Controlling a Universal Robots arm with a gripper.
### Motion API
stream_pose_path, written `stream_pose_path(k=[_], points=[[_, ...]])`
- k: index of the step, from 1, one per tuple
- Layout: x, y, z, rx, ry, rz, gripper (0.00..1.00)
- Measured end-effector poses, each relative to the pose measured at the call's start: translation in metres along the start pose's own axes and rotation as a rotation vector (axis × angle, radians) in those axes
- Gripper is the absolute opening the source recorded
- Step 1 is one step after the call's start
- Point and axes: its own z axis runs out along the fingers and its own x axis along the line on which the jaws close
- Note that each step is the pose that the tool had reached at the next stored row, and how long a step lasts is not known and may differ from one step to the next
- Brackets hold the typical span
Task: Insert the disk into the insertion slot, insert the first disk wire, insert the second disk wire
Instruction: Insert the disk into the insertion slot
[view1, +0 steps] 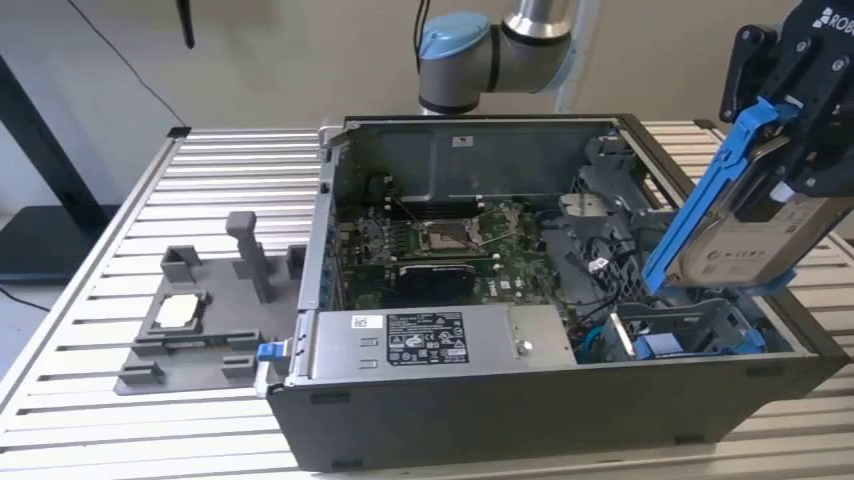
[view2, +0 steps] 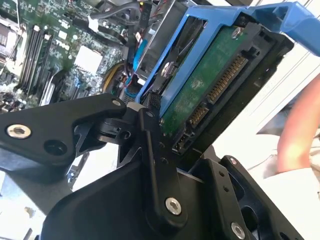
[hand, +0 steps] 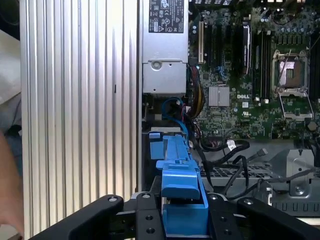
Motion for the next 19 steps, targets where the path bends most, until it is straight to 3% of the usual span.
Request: stream_pose_path(k=[19], points=[[0.0000,-0.0006,0.0153,0.0000,-0.0001,0.000,0.33]])
